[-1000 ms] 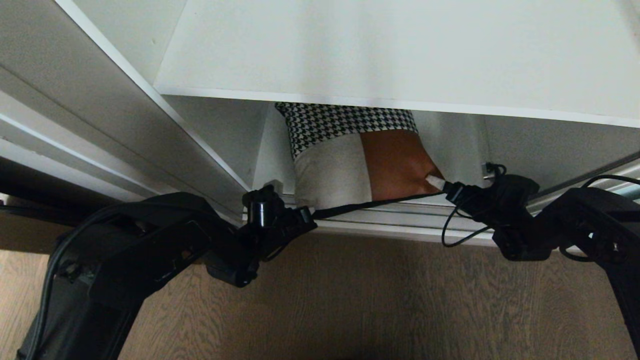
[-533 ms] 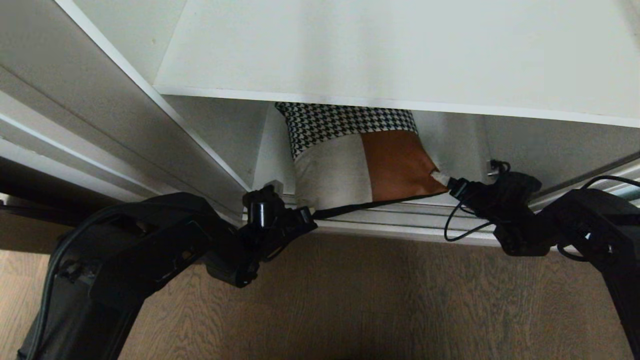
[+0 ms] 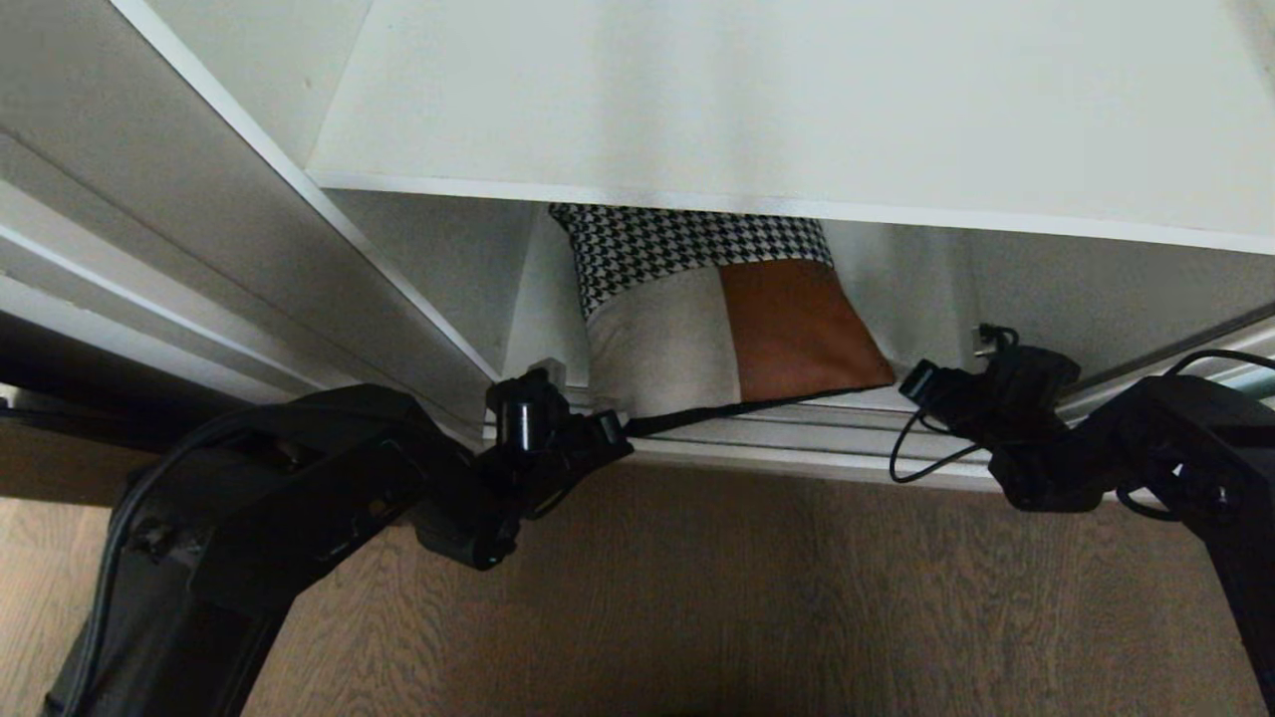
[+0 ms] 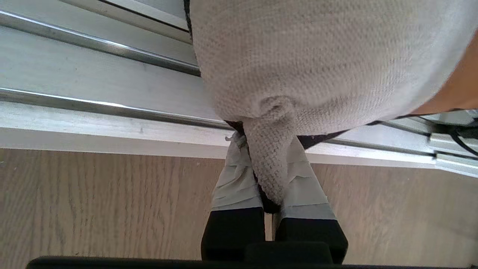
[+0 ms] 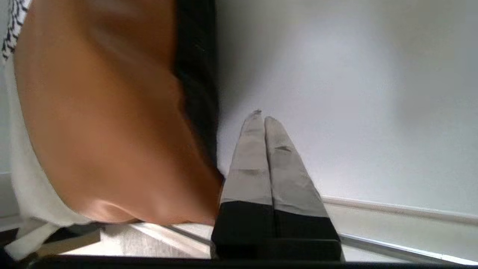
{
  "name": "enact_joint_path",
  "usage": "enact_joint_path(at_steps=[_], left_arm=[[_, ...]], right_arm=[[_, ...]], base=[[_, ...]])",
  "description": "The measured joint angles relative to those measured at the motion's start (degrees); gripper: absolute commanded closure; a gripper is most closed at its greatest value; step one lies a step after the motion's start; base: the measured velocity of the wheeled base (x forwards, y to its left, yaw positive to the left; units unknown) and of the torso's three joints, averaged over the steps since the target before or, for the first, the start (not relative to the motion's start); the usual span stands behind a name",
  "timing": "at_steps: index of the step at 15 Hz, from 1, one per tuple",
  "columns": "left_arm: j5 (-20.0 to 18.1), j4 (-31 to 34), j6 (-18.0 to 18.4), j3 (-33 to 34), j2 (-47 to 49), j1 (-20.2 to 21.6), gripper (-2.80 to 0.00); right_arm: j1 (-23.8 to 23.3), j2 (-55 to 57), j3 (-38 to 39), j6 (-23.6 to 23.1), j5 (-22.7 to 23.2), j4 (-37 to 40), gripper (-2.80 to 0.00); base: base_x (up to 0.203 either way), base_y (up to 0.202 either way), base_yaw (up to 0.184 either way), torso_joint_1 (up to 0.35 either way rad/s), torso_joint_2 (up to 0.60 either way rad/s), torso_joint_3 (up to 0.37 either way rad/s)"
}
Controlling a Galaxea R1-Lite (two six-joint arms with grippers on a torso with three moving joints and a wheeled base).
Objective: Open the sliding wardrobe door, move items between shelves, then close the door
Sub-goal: Place the pillow on the higher shelf
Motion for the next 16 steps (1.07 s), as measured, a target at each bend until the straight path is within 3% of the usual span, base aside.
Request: enact_joint_path(at_steps=[6,9,12,13,16], left_arm=[[0.70,2.32,0.50,-1.68,0.53,0.00,0.00],[0.66,2.28,0.50,-1.41,0.58,0.00,0.00],[0.57,2.37,0.51,-1.43,0.66,0.00,0.00],[0.58,2.39,0.50,-1.47,0.68,0.00,0.00],[0.55,2.34,0.52,-1.30,0.59,0.00,0.00]], right_arm=[[0.41,-4.83,8.27,0.18,4.76,0.15,0.00],[0.48,-5.88,9.24,0.81,4.88,1.67,0.00],[0.59,-7.60,9.38,0.98,7.27,8.41,0.00],[0.57,-8.00,9.50,0.92,8.09,9.29,-2.80],[0.52,-8.16,11.30,0.81,8.24,3.22,-2.80]], base=[[0.000,0.000,0.000,0.000,0.00,0.000],[0.000,0.000,0.000,0.000,0.00,0.000],[0.000,0.000,0.000,0.000,0.00,0.000],[0.000,0.000,0.000,0.000,0.00,0.000],[0.000,0.000,0.000,0.000,0.00,0.000]])
